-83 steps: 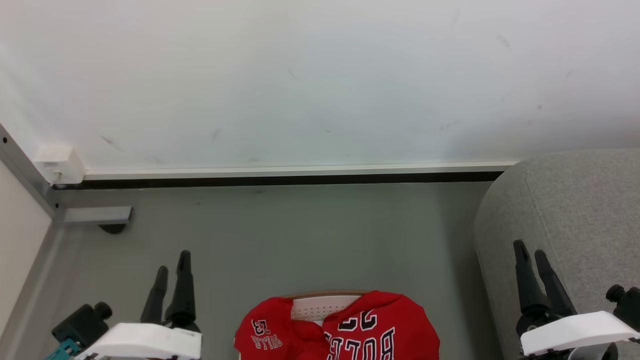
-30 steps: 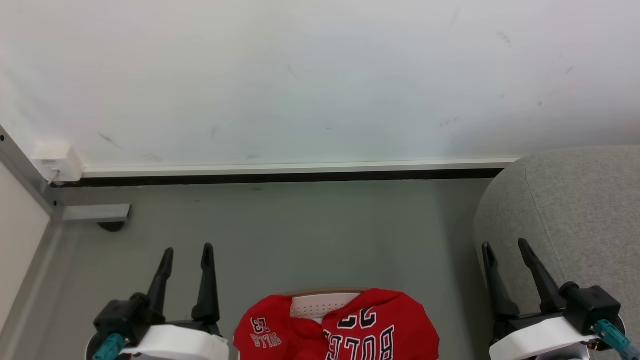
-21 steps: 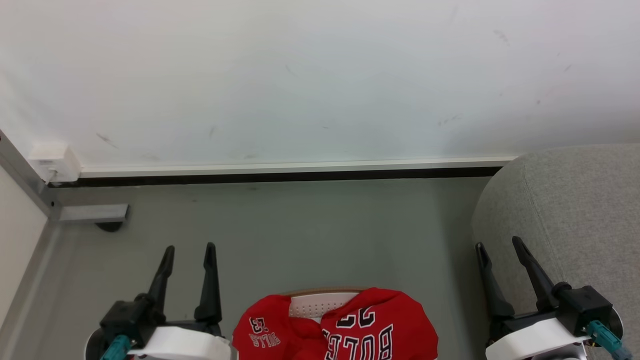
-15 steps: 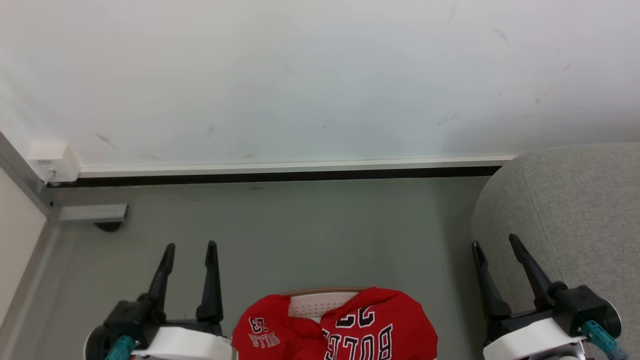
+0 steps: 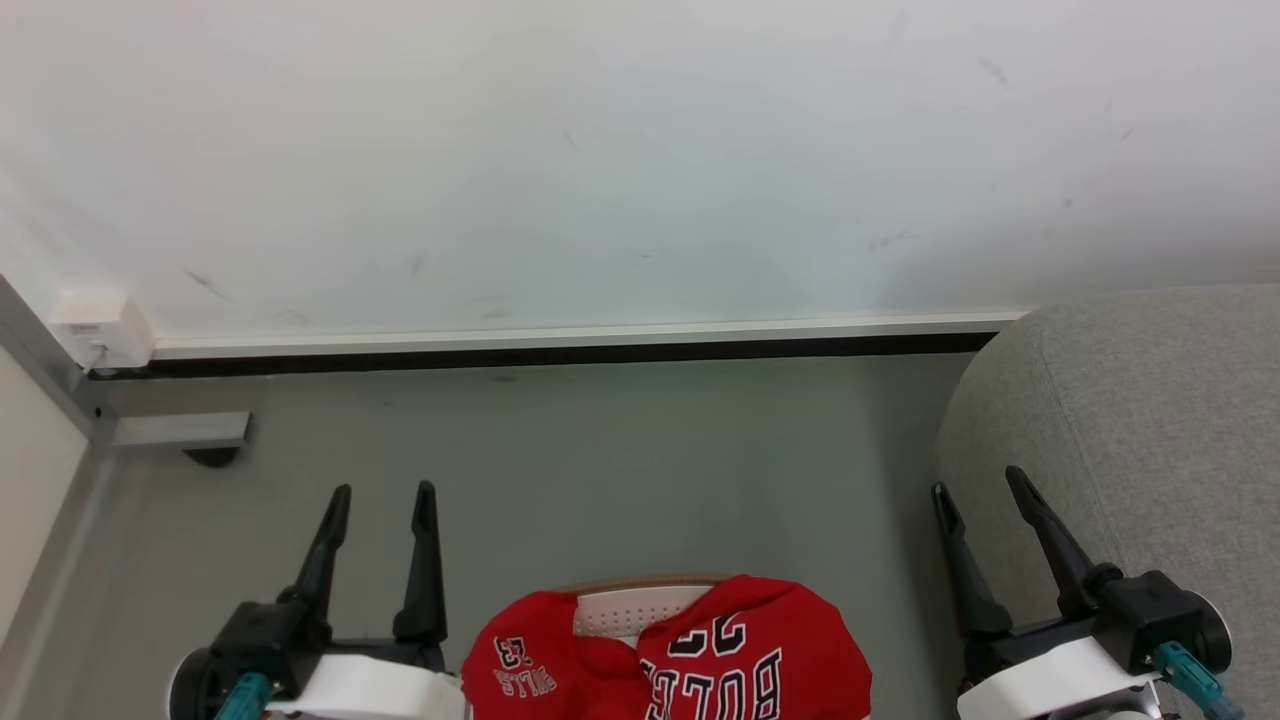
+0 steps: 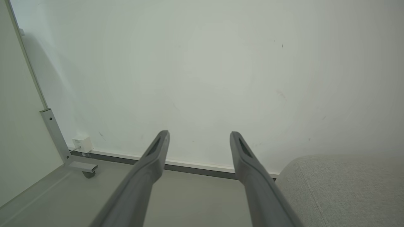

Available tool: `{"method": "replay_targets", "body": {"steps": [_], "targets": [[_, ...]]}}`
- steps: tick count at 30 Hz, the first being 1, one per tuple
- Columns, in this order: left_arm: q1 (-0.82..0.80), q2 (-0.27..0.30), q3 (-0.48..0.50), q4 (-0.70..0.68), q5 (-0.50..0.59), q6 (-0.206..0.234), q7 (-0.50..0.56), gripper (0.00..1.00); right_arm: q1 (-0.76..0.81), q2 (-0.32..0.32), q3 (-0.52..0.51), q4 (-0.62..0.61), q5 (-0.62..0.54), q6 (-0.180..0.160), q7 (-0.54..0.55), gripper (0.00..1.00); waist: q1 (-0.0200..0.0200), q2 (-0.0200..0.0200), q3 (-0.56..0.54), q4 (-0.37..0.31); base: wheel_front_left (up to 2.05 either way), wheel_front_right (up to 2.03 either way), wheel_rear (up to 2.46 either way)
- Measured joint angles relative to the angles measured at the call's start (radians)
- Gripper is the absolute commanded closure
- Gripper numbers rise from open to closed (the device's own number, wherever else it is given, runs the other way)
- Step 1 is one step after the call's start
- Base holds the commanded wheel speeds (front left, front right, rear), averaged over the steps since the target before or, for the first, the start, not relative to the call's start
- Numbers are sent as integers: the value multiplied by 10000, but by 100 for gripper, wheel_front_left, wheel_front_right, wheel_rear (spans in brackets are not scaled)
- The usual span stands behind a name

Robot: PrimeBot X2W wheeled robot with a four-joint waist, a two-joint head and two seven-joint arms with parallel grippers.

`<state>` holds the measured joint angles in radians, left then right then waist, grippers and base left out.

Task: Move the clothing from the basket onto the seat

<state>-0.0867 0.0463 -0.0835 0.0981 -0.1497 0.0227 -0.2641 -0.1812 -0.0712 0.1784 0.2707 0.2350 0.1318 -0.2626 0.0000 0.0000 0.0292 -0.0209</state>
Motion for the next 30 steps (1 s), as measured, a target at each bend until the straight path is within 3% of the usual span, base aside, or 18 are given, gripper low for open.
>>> {"method": "replay_targets", "body": {"steps": [18, 30], "targets": [[-385, 8, -203, 591, -44, -234, 0, 0, -244, 29, -345, -117, 330, 0, -23, 0, 0, 0, 646, -1029, 0, 0, 0], [-1996, 349, -552, 3912, 721, -1037, 0, 0, -848, 138, -608, -477, 748, 0, -23, 0, 1, 0, 2442, -2126, 0, 0, 0]]}}
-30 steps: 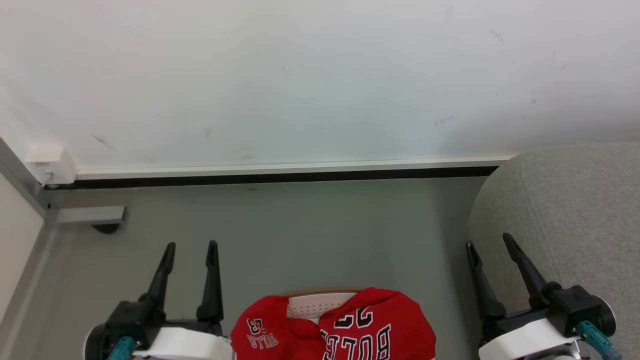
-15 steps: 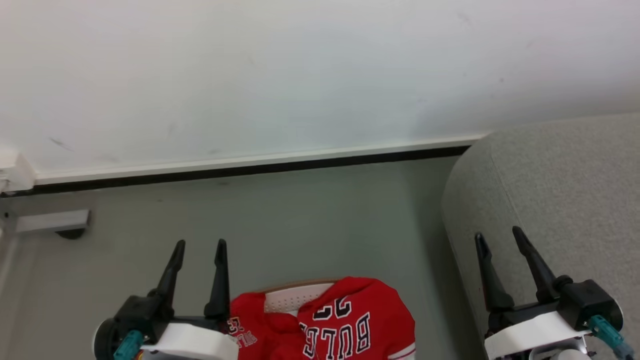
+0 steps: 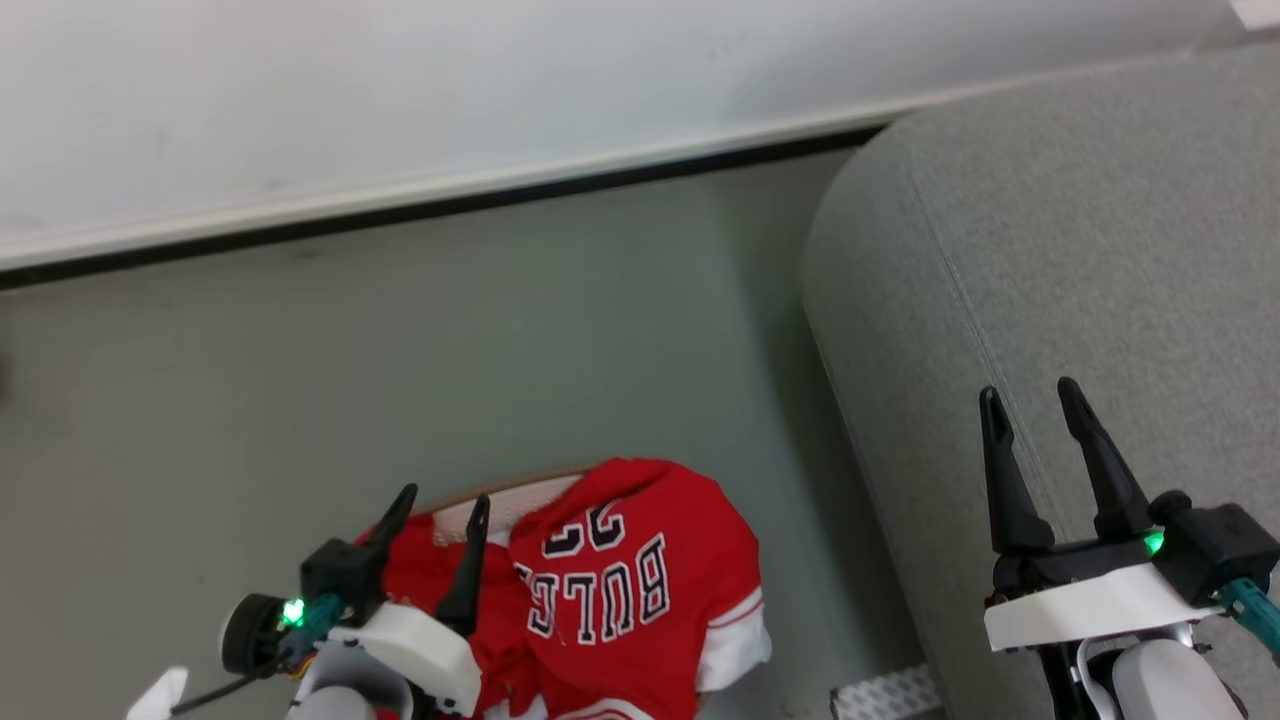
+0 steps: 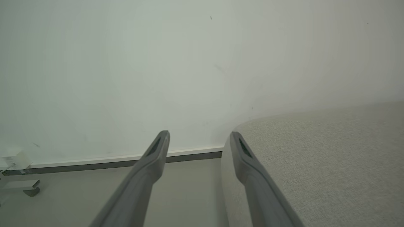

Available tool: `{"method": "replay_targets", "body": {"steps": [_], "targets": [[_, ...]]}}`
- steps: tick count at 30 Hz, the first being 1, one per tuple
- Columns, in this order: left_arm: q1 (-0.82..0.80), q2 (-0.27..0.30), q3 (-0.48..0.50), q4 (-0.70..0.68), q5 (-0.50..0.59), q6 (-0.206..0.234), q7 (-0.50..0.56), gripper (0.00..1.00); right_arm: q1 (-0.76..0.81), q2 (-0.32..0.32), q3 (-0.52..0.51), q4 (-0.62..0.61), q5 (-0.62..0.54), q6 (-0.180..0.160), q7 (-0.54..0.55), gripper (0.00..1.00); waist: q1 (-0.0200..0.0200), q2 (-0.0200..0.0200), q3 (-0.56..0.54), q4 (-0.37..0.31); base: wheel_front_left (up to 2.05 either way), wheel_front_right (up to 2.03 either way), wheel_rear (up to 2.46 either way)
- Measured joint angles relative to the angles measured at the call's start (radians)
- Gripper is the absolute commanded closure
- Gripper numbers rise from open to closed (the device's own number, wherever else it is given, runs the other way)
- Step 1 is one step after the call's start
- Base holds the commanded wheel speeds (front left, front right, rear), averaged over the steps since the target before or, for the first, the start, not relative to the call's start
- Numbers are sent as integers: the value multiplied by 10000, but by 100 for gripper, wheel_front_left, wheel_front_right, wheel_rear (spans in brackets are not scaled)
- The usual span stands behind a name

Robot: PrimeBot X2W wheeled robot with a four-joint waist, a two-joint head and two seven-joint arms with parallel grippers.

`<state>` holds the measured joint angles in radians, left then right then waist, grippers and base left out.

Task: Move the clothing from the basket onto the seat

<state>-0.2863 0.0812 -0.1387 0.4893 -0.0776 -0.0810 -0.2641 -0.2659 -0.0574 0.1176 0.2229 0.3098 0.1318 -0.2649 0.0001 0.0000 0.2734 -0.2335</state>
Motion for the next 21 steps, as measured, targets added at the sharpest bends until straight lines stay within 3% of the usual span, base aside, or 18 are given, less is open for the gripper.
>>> {"method": "replay_targets", "body": {"steps": [13, 21], "targets": [[-2198, 1204, -1639, 5041, 1047, -431, 10, 0, -771, 48, 15, -408, 506, 0, 2, 0, 1, 0, 2000, -1150, 0, 0, 0], [-3520, 1783, -2926, 6999, 1916, -477, 479, 0, -1216, 46, 104, -754, 920, 0, 0, 0, 0, 0, 3280, -1665, 0, 0, 0]]}}
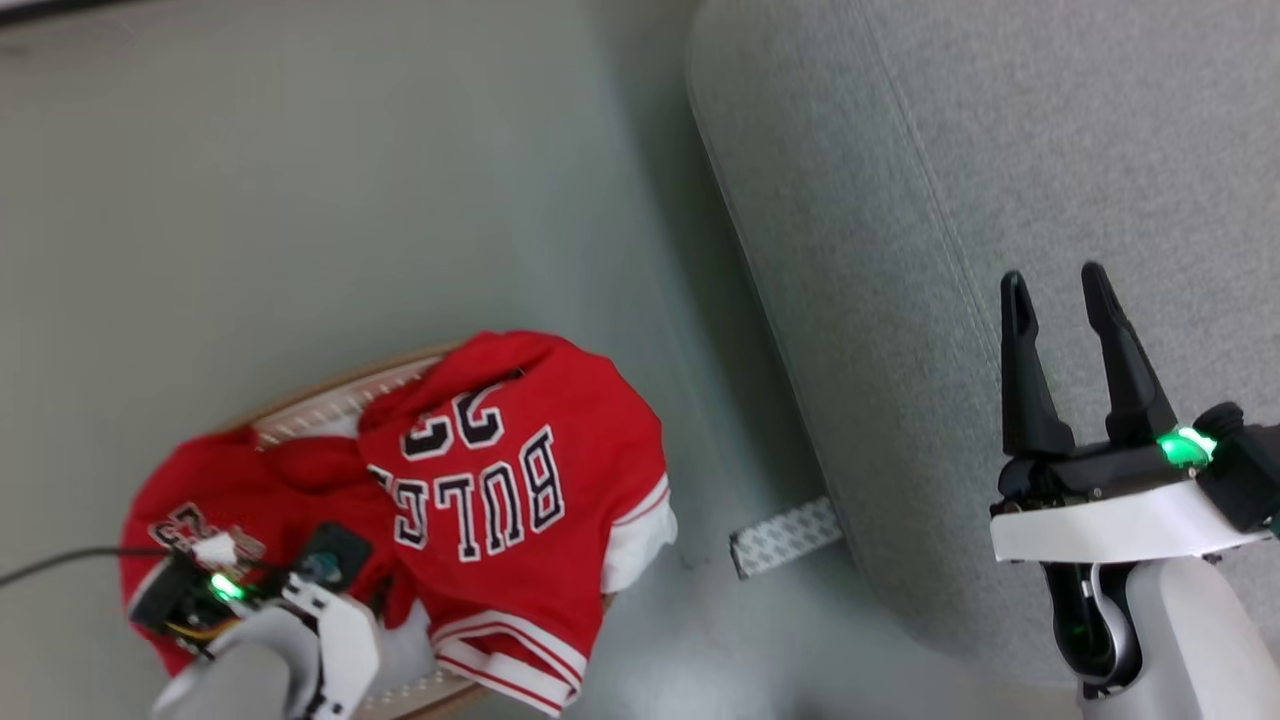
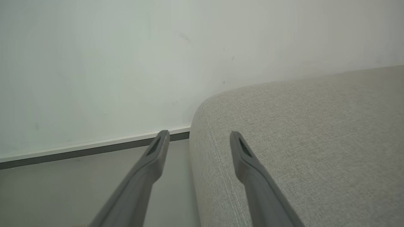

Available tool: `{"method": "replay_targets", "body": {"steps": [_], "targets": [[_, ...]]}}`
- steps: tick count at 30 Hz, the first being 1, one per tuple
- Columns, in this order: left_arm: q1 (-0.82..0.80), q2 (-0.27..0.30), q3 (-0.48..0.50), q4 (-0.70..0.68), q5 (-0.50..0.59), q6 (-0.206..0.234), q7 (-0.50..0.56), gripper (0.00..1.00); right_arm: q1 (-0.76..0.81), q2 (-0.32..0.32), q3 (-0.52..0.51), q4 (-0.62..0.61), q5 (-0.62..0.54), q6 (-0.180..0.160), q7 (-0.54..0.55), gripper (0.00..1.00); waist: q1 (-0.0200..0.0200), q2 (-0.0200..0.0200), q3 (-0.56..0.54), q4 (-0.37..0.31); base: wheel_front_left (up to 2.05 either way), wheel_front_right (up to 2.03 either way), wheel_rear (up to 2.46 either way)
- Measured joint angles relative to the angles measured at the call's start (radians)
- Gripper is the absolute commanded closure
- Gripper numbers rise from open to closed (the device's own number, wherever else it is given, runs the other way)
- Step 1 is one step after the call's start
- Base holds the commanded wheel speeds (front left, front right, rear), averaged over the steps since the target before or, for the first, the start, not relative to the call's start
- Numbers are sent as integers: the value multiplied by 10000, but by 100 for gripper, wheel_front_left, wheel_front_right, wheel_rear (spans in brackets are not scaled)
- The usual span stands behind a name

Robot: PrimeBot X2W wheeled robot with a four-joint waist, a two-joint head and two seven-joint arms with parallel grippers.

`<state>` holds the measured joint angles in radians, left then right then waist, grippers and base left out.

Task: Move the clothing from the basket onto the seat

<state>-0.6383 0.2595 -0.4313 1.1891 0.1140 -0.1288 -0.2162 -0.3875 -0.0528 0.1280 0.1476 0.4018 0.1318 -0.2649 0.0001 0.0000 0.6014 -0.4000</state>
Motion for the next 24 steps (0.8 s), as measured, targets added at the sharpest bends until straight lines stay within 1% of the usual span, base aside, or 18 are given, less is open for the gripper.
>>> {"method": "replay_targets", "body": {"steps": [2, 5, 8, 11, 14, 17, 19, 20, 21, 22, 23, 24], "targets": [[-310, 151, -270, 322, 35, 0, 213, 0, -110, 2, 105, -84, 136, 0, 2, 0, 0, 0, 326, -131, 0, 0, 0], [-557, 295, -920, 665, 236, 0, 888, 0, -222, 4, 184, -157, 318, 0, 0, 0, 0, 0, 765, -341, 0, 0, 0], [-729, 351, -1515, 796, 355, -25, 1313, 0, -242, 4, 221, -221, 422, 0, 0, 0, 0, 0, 1137, -537, 0, 0, 0], [-983, 414, -1854, 884, 355, -25, 1866, 0, -307, 2, 207, -301, 543, 0, 0, 0, 0, 0, 1436, -664, 0, 0, 0], [-1182, 579, -2013, 924, 355, -25, 2522, 0, -408, 4, 242, -332, 606, 0, 0, 0, 0, 0, 1662, -725, 0, 0, 0], [-1348, 704, -2042, 940, 355, 165, 2681, 0, -472, 4, 257, -391, 660, 0, 0, 0, 0, 0, 1847, -748, 0, 0, 0], [-1369, 702, -1994, 941, 286, 180, 2675, 0, -520, 4, 274, -405, 665, 0, 0, 0, -1, 0, 1927, -747, 0, 0, 0], [-1369, 694, -1988, 941, 219, 178, 2663, 4, -536, 4, 280, -403, 665, 0, 0, 0, 0, 0, 1946, -737, 0, 0, 0], [-1370, 683, -2010, 945, 194, 159, 2592, 42, -546, 6, 276, -399, 665, 0, 0, 0, -1, 0, 1947, -718, 0, 0, 0], [-1372, 663, -2017, 951, 165, 148, 2533, 62, -552, 4, 268, -382, 665, 0, 0, 0, 0, 0, 1931, -698, 0, 0, 0], [-1371, 633, -2031, 953, 144, 146, 2502, 100, -553, 4, 265, -347, 662, 0, 2, 0, 0, 0, 1899, -675, 0, 0, 0], [-1368, 612, -2034, 955, 109, 140, 2497, 100, -554, 6, 278, -314, 660, 0, 0, 0, 0, 0, 1852, -654, 0, 0, 0]]}}
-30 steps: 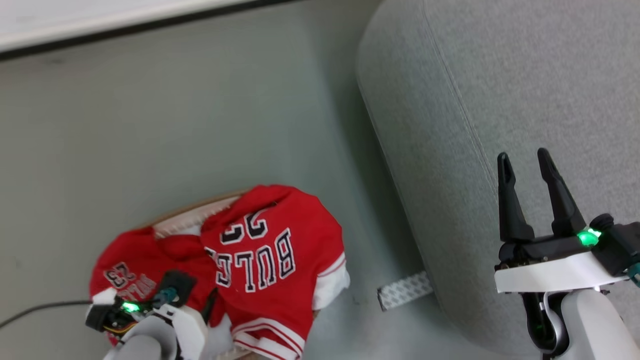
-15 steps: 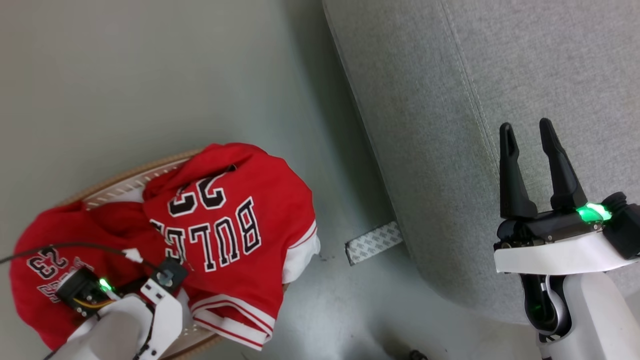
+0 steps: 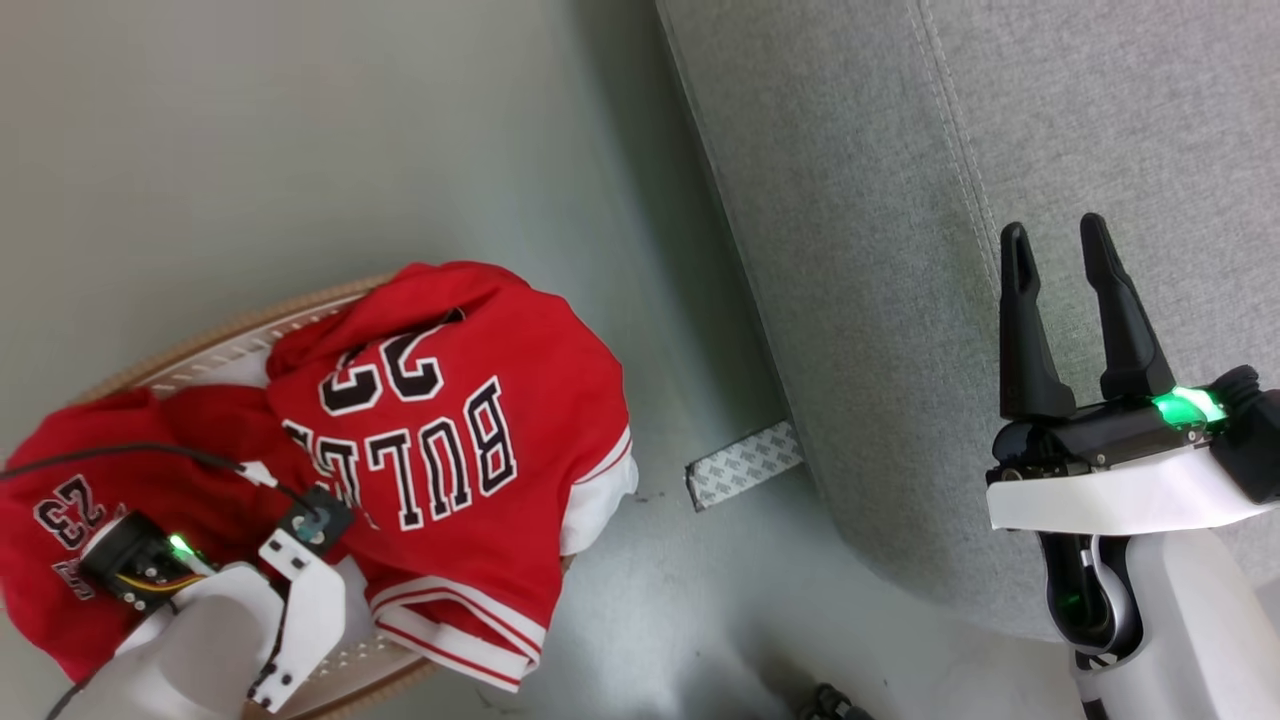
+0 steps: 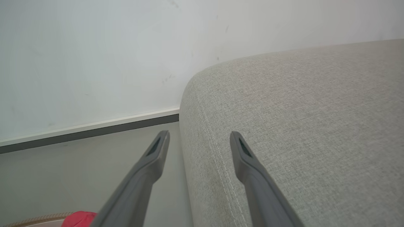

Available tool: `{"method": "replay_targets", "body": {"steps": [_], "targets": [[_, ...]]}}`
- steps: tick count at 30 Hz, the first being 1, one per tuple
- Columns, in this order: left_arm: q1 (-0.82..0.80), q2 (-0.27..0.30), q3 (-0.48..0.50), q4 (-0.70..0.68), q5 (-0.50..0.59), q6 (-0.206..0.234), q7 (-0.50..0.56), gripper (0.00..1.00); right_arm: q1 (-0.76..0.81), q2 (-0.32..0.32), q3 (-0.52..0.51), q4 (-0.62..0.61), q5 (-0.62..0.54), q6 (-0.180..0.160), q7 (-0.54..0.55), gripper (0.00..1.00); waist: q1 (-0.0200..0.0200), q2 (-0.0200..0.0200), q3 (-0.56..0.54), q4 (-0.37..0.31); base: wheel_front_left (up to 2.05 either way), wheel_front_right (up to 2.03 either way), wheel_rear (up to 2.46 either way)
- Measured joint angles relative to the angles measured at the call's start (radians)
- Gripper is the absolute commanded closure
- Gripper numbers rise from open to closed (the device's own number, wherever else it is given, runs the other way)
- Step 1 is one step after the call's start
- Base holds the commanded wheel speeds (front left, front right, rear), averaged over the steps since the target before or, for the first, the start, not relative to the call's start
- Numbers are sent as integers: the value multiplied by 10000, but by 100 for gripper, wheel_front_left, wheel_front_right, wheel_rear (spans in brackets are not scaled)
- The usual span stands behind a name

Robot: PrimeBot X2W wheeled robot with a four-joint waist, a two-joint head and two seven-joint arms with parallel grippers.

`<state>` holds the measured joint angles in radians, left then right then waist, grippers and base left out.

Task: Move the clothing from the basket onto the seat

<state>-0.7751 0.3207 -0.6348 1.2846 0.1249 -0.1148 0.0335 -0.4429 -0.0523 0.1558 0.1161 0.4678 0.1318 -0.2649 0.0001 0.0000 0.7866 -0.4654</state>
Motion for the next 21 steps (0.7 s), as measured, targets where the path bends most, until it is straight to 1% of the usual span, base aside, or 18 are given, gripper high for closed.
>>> {"method": "replay_targets", "body": {"steps": [4, 9, 14, 21], "targets": [[77, -217, 0, 8, -180, -15, -249, 100, -14, 4, -4, 69, -104, 0, 2, 0, 0, 0, -313, 87, 0, 0, 0], [447, -809, 90, 13, -541, -35, -627, 100, 74, 15, -171, 234, -466, 0, 0, 0, -1, 0, -1035, 301, 0, 0, 0], [936, -1559, 318, 13, -1041, -36, -1198, 100, 368, 21, -274, 476, -965, 0, 0, 0, -2, 0, -2091, 686, 0, 0, 0], [1655, -2121, 769, 6, -1847, -33, -2293, 100, 913, 29, -293, 767, -1404, 0, 0, 0, -2, 0, -3773, 1425, 0, 0, 0]]}}
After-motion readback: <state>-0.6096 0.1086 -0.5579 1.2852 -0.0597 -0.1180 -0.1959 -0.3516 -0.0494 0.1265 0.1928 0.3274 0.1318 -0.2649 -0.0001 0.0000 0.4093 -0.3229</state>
